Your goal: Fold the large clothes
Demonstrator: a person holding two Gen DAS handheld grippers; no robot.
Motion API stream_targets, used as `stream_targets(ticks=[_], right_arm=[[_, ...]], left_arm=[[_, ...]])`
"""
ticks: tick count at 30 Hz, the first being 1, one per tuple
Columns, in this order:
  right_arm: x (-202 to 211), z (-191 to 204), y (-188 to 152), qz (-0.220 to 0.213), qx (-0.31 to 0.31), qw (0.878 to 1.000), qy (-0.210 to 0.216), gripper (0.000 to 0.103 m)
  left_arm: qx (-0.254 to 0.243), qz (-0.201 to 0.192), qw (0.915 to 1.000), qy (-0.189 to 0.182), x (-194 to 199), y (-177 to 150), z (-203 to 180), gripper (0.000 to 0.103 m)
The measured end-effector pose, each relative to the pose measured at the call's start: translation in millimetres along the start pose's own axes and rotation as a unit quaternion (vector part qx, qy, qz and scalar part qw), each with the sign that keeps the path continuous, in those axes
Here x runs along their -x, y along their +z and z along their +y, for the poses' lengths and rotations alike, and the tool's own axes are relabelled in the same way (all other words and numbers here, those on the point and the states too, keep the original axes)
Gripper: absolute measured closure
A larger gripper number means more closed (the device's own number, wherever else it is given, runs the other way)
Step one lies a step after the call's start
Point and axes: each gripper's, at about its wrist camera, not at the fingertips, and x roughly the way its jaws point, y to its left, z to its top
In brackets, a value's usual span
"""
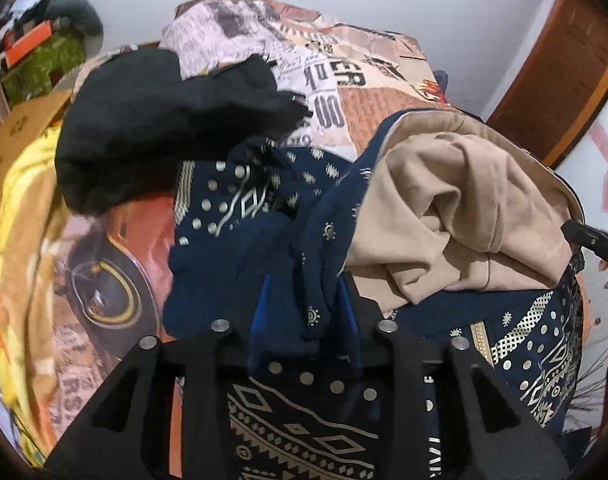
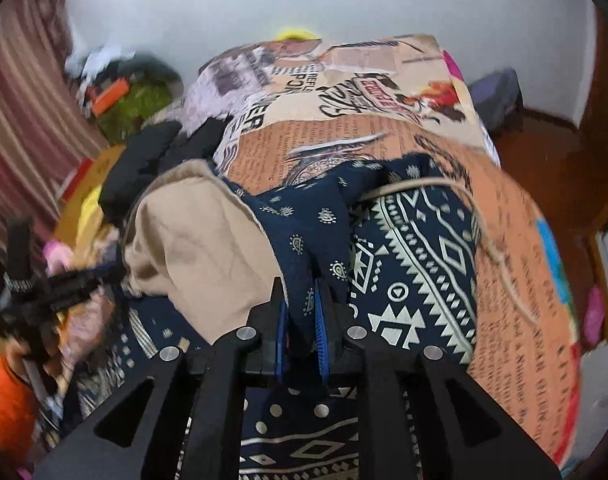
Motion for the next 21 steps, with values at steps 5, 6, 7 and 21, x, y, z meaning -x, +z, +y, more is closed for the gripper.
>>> stream_targets(ticks=[5,6,7,21], right_arm=[[8.0,11.9,8.9,-0.003,0.042,0.999,-0.018,0.081],[8.7,13.4,10.9,-0.006,0.045,0.999,-0.016,0.077],[8.6,14.5,13.0,-0.008,0.046,0.999,-0.013,0.075],[-41.7,27.4,51.8,0.026,0.050,0.998,0.025,0.066]], left_arm=[[-0.028,-0.010,0.9995,0.007,6.7,17.6,-7.8,0.061],[-0.031,-0.015,0.9994,0.007,7.9,23.2,-9.2,0.061],[-0.032,-0.018,0.9993,0.005,8.5,27.2,-10.0,0.061],[-0.012,0.018,0.9978,-0.063,-37.3,71.8,-11.9,0.059]])
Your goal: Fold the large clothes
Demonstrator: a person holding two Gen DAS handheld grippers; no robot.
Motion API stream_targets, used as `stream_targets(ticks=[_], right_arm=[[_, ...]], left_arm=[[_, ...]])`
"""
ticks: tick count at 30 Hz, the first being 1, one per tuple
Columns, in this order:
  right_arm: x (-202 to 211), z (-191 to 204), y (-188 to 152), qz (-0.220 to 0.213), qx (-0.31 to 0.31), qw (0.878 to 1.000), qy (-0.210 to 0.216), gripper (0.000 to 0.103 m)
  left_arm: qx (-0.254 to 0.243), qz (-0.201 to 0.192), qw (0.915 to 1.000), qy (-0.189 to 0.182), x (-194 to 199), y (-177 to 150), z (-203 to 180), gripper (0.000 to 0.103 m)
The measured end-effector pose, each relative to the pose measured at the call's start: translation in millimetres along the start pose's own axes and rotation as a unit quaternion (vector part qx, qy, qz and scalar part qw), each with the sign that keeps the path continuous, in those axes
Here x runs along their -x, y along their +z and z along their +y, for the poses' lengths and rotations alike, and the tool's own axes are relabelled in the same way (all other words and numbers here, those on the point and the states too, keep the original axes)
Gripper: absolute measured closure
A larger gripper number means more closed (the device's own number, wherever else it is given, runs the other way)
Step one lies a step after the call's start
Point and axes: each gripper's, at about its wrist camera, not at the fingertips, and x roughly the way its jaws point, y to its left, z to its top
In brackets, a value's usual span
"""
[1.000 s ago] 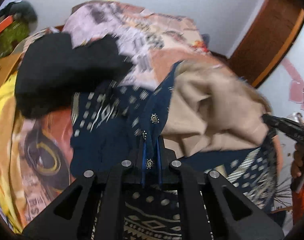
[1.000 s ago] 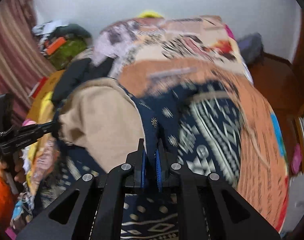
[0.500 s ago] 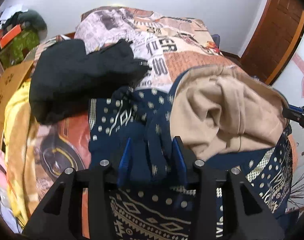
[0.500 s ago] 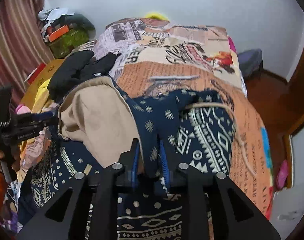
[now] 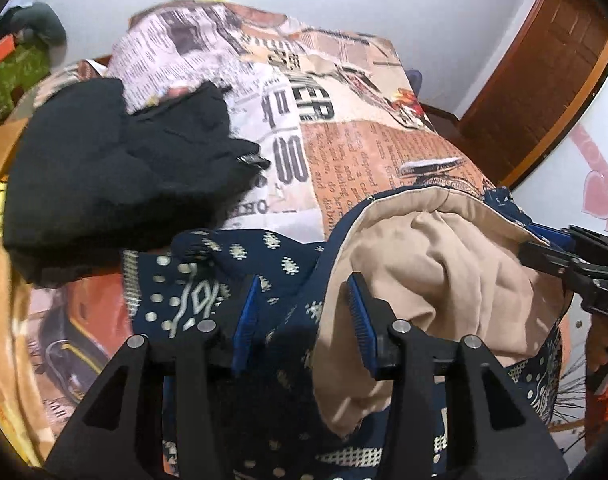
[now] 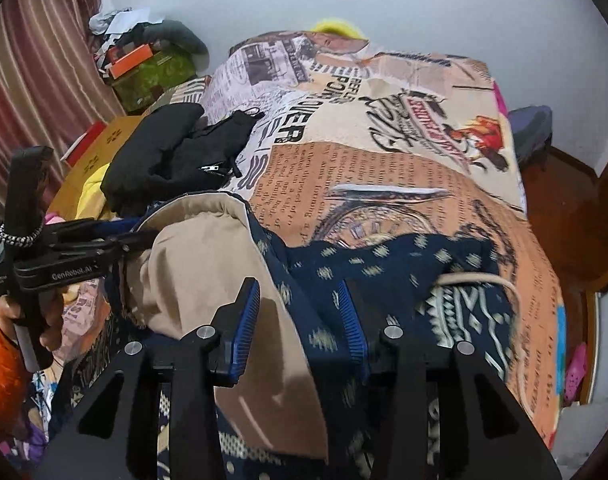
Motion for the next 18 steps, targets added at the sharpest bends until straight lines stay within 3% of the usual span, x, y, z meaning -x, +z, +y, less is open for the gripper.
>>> stream_targets(ticks=[7,10,12,14,18], right_arm=[[-20.3,-3.2,4.2,0.032,-0.016,0.999,0.037,0.066],[-15.9,-1.4,5.0,0.029,-0.015,0.998,0.046,0.074],[-11.6,1.1,5.0,0.030,-0.010,0.998,0.051,0.087],[-4.5,3.7,4.2,0.020,-0.008,0.998,0.051,0.090],[16.3,15.3,0.5,0.002,0.006,0.999,0.051,0.093]], left_arm=[[-0.004,0.017,0.9995,-0.025,-17.0,3.8,-5.8,0.060],[-0.011,0.012,0.9994,-0.030,-13.8,3.7,-10.0,0.072],[-0.015,0.011,0.9993,-0.033,-9.1,3.3,-12.9,0.084],[-0.021,0.004,0.9992,-0.035,-1.7,2.4,-16.8,0.092],[-0.039,-0.021,0.9986,-0.030,20.6,-3.4,-27.7,0.093]])
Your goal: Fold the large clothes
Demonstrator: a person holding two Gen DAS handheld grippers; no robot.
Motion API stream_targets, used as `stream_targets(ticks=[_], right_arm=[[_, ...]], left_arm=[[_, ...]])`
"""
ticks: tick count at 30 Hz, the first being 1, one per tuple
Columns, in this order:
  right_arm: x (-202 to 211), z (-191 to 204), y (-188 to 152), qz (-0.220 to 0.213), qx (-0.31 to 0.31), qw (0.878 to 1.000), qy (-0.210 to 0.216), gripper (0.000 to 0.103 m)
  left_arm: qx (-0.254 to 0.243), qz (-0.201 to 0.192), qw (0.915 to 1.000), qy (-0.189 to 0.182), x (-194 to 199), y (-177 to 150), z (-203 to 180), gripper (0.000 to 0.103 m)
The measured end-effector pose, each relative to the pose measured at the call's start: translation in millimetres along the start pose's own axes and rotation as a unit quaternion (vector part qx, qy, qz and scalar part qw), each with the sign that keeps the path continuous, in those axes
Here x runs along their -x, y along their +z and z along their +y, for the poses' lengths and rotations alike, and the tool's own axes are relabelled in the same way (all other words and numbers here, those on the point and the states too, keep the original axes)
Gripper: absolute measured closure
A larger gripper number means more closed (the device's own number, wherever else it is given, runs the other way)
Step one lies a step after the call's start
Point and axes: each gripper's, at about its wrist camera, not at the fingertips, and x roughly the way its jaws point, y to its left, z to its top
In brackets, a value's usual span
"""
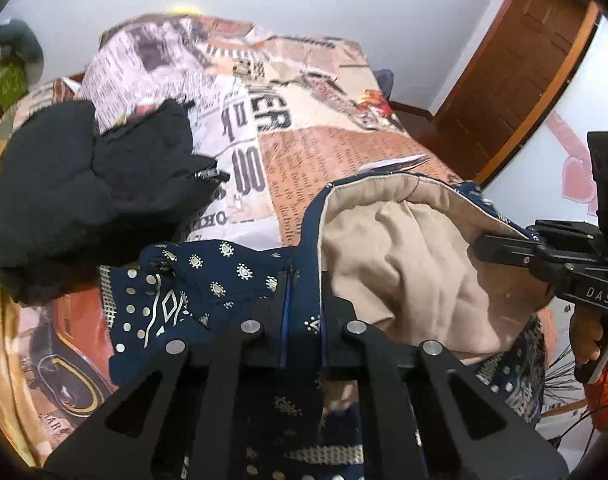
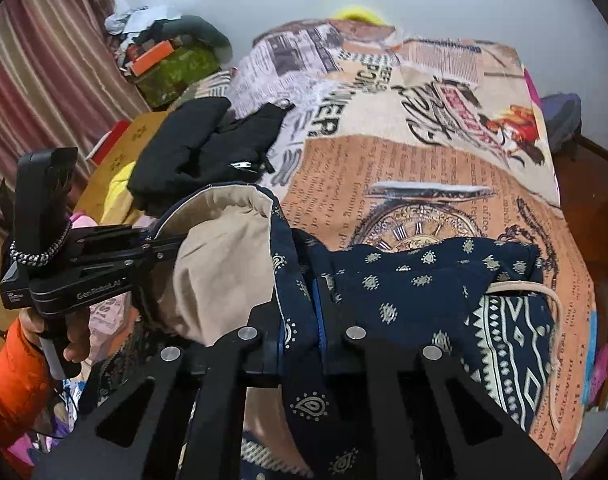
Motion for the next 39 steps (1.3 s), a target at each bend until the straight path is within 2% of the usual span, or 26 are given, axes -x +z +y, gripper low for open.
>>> stream_targets(ticks=[5,10,19,24,28,34,39], right_arm=[[27.6,18.4,-9.4,-0.018,0.017,1.000,-0.001,0.094],[43.5,30.3,-29.0,-0.020,0.023,1.000,-0.003,0.094],[43.6,44.5,-74.5,0.008,0.027,1.000,0.005,0.093],[39.5,44.0,-92.1,0.028,0.025,0.999,-0.004,0.089],[42.9,41.3,-97.7,0.047,0.011,0.999,-0.003,0.084],[67.3,45.8,-95.3,0.034,0.007,0.999,0.019,0.074],[90.5,53.3,-87.3,-0.009,0.025,1.000,0.012,0.068]], left_arm=[[-0.024,-0.023,0.9994,0.002,34.3,-10.6,-17.6,0.094],[-0.044,-0.029,0.9985,0.011,62.8,-32.4,-31.0,0.094],[-0.048,0.005,0.9984,0.029,75.5,-85.0,-37.9,0.092],[-0.038,0.026,0.9981,0.041,78.6,-106.9,-33.5,0.066],[-0.033,0.023,0.9982,0.045,93.8,-114.3,-31.1,0.063],[-0.033,-0.022,0.9982,0.044,129.0,-101.7,-34.5,0.056],[-0.037,-0.073,0.9950,0.056,149.0,-83.5,-37.8,0.042]])
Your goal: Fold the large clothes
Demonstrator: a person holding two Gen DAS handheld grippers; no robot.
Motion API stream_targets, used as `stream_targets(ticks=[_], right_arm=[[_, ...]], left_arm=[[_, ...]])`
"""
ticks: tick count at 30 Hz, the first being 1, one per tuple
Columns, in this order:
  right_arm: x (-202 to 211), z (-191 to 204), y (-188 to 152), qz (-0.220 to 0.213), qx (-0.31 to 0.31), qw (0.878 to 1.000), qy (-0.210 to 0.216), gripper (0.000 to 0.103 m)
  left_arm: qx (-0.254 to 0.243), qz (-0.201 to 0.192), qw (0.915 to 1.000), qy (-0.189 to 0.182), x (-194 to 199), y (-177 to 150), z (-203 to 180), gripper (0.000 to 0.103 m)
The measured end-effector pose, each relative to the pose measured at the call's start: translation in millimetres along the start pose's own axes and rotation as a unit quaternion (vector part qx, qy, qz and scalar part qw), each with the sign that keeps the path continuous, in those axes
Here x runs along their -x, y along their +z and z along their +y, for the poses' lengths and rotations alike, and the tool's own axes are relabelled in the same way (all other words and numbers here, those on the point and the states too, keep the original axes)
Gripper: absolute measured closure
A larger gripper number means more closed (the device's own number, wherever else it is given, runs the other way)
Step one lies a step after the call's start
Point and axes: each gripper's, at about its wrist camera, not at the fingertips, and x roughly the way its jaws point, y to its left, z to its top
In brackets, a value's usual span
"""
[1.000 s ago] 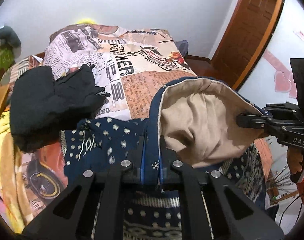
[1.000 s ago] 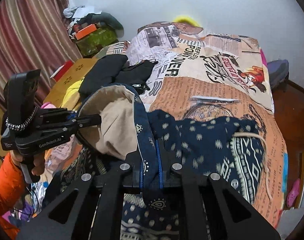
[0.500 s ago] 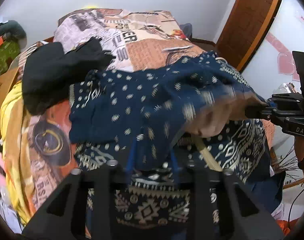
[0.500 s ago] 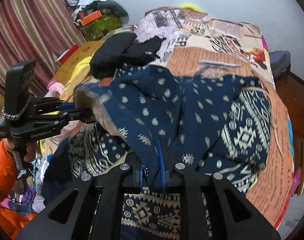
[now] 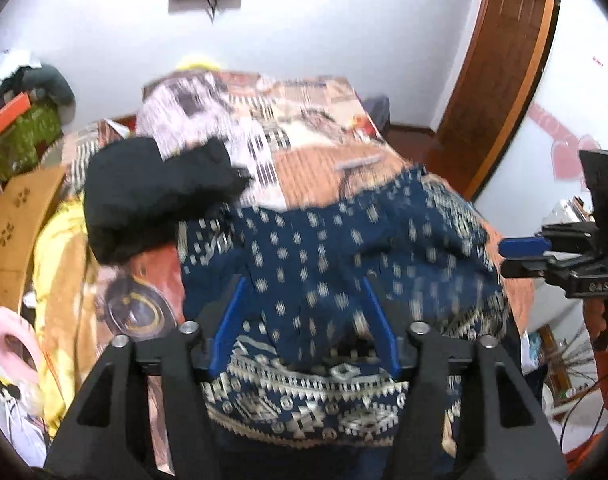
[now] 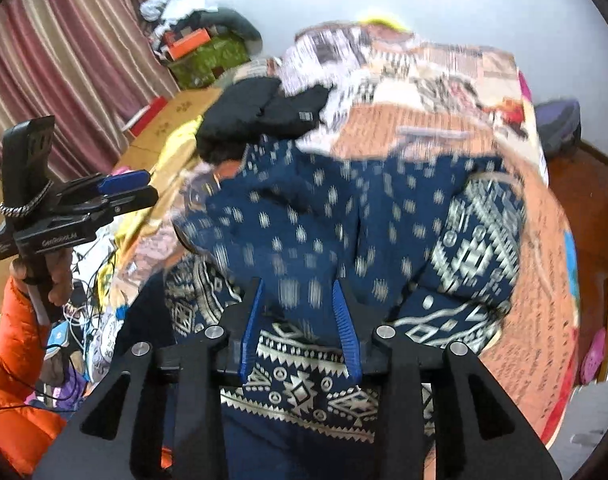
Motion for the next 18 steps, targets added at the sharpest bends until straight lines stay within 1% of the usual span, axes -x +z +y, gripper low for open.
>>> stream_targets(ticks=[2,4,6,8,11,15,16,18], right_arm=[[4.8,-0.5,6.1,-0.018,-0.001,1.000,-0.005,0.066],[3.7,-2.5,11.2,-0.032,-0.009,0.999,-0.015,0.062],[-6.2,-6.6,14.3,-0.037,-0.021,0.998,-0.040,0.060],[-20.3,-10.8,12.4,-0.026,-0.028,0.998,-0.053,0.060],[-47.4,-19.2,3.4,0.009,-0.034,0.997,-0.069,0.060],[-79.6,-30.7,-14.1,0.058,-0.050,0.994,-0.072,0.059],[-81.8,-33.1,-16.6,0.060,-0.056,0.994,-0.071,0.059],[-75.7,-35.3,-17.2,0.051,-0.063,0.995,-0.063,0.060]], left_arm=[[0.001,-0.003,0.9999,0.013,-6.1,7.2,0.6,0.041],[0.006,0.004,0.9999,0.012,-19.2,10.8,1.2,0.041],[0.012,0.018,0.9997,0.010,-33.4,9.2,2.4,0.041],[0.016,0.040,0.9990,0.012,-54.0,2.8,1.5,0.042],[0.023,0.078,0.9966,0.014,-82.4,-12.7,1.6,0.041],[0.031,0.123,0.9917,0.018,-111.5,-37.2,6.0,0.041],[0.035,0.135,0.9901,0.015,-116.5,-42.4,8.1,0.041],[0.037,0.144,0.9889,0.009,-118.3,-46.8,9.9,0.041]])
